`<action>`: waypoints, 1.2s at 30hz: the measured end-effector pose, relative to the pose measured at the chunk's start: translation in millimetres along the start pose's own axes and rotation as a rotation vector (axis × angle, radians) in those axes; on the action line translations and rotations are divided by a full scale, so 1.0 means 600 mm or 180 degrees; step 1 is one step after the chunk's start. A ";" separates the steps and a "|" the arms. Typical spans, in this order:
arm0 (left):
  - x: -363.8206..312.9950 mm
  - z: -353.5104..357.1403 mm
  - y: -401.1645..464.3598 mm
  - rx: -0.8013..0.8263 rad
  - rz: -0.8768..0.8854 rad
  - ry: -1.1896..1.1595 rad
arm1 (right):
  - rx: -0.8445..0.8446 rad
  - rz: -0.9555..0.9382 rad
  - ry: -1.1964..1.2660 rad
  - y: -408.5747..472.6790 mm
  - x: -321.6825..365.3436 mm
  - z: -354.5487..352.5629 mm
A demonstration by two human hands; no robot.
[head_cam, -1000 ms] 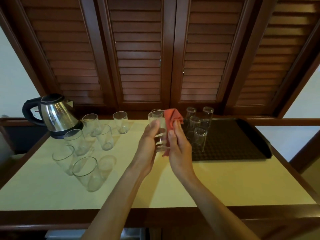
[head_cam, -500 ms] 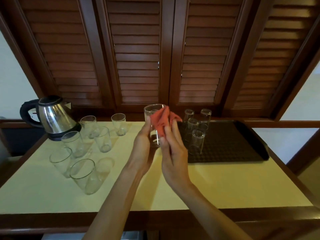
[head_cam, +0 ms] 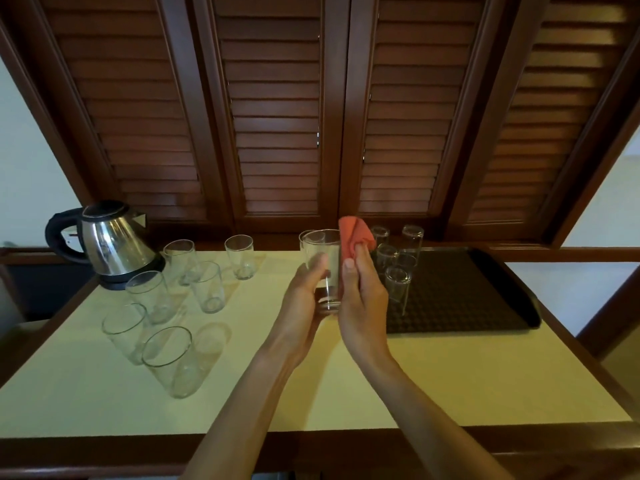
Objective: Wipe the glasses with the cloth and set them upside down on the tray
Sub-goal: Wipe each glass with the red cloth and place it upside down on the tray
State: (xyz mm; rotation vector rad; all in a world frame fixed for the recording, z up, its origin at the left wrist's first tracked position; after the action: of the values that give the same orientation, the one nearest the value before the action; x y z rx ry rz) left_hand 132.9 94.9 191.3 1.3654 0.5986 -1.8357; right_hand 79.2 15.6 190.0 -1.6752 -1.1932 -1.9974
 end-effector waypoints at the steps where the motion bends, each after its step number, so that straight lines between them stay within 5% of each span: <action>1: -0.001 -0.001 0.001 0.0020 0.0036 -0.0041 | 0.0082 -0.0197 -0.0188 -0.006 0.006 0.003; 4: -0.010 -0.012 0.013 -0.0161 0.0355 -0.0180 | 0.0463 -0.0602 -0.0319 -0.046 -0.009 0.016; 9: 0.009 -0.013 0.007 -0.0278 0.0276 0.0093 | 0.0112 0.0144 0.0070 0.007 -0.015 -0.005; 14: -0.016 -0.017 0.022 -0.0241 0.0258 0.0189 | 0.0572 -0.0562 -0.0385 -0.042 -0.015 0.007; 18: 0.000 -0.010 0.011 -0.0104 0.0328 0.0274 | 0.0134 -0.0013 0.0036 -0.001 0.001 -0.007; 22: -0.012 -0.014 0.011 -0.0166 0.0527 0.0214 | 0.0500 -0.0629 -0.0554 -0.037 0.006 0.010; 26: -0.008 -0.015 0.008 -0.0329 0.0532 0.0160 | 0.0293 -0.0138 0.0151 -0.020 -0.003 0.000; 31: -0.017 -0.013 0.010 -0.0352 0.0265 0.0151 | 0.0400 -0.0797 -0.0718 -0.042 0.004 0.019; 36: -0.017 -0.007 -0.001 -0.0085 0.0396 0.0352 | 0.0203 -0.0265 -0.0060 -0.012 0.018 0.007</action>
State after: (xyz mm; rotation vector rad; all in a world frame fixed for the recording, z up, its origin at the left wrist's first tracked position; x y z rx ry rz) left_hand 136.5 101.3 199.3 1.4604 0.5793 -1.6565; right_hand 74.2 26.6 196.8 -1.6425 -1.3396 -1.9732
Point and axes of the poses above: each hand's wrist, its own y-axis towards the middle knuckle, its own z-axis out of the palm, x = y × z, the point moved 3 cm from there along y, towards the middle knuckle, and after that the axes turned 4 degrees about z, right-handed, at the moved point
